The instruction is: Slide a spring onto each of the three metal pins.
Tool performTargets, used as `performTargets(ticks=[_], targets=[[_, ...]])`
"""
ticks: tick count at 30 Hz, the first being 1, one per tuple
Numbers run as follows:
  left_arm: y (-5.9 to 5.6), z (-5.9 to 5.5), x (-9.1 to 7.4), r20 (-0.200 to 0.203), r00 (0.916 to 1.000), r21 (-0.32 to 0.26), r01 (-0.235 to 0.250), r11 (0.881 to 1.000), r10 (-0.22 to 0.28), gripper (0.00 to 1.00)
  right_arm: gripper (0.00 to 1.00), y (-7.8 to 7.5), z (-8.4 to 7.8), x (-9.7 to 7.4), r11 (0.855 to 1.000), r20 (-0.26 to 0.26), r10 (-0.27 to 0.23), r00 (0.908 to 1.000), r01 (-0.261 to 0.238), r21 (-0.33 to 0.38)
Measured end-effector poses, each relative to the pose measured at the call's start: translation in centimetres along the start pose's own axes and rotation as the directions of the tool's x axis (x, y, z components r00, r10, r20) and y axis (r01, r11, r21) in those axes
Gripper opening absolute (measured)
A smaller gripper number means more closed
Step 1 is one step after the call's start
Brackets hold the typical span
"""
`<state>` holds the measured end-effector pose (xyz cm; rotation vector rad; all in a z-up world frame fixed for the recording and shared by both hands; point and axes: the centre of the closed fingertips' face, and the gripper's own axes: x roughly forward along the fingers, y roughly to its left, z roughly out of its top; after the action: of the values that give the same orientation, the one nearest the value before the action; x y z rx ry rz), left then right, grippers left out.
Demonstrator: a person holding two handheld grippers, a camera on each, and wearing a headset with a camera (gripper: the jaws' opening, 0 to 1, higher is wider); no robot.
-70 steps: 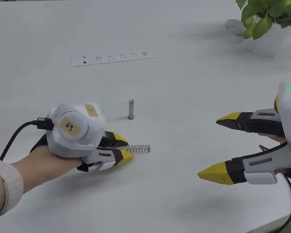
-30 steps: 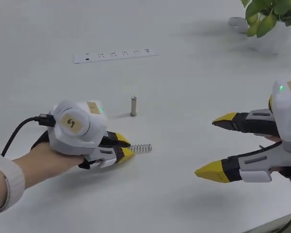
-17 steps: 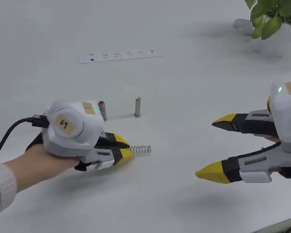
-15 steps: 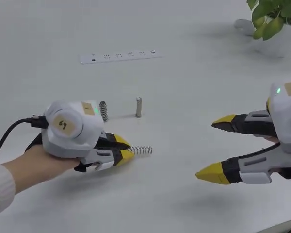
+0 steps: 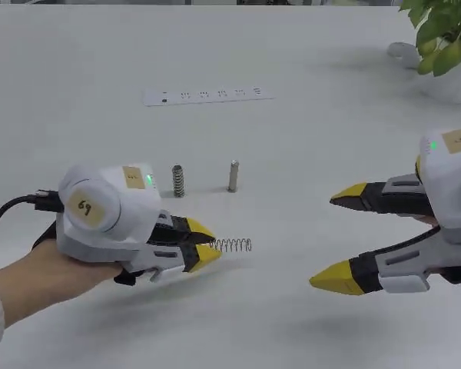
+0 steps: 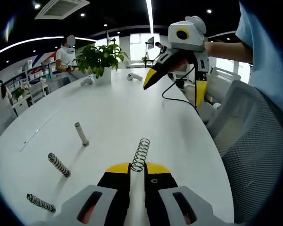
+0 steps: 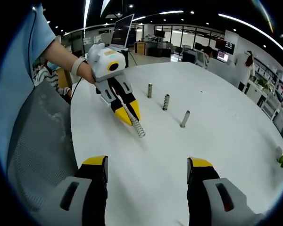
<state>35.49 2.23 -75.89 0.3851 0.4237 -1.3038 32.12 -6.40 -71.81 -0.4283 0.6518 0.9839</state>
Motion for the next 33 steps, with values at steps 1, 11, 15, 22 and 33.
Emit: performTargets(ticks=[1, 11, 15, 22, 33], targets=[[-0.2, 0.2, -0.2, 0.006, 1.0000, -0.001, 0.000, 1.000, 0.000, 0.03, 0.66, 0.1, 0.2, 0.1, 1.000, -0.001, 0.004, 1.0000, -0.004, -0.009], [-2.0, 2.6, -2.8, 0.073, 0.9973, 0.028, -0.006, 1.000, 0.004, 0.03, 0.58, 2.1, 2.5, 1.1, 0.984, -0.013, 0.091, 0.9958, -0.091, -0.151], [-2.8, 3.0, -3.5, 0.094, 0.9955, 0.023, -0.014, 1.000, 0.012, 0.03, 0.55, 2.6, 3.0, 1.5, 0.975, -0.012, 0.116, 0.9932, -0.116, -0.192], [-3.7, 2.8, -4.2, 0.112, 0.9932, 0.002, -0.033, 0.999, 0.032, 0.03, 0.41, 4.2, 4.1, 2.0, 0.953, -0.012, 0.153, 0.9881, -0.151, -0.264], [-4.5, 2.9, -5.2, 0.129, 0.9897, -0.015, -0.061, 0.998, 0.062, 0.03, 0.28, 6.0, 4.2, 3.1, 0.910, -0.068, 0.231, 0.9707, -0.240, -0.339]])
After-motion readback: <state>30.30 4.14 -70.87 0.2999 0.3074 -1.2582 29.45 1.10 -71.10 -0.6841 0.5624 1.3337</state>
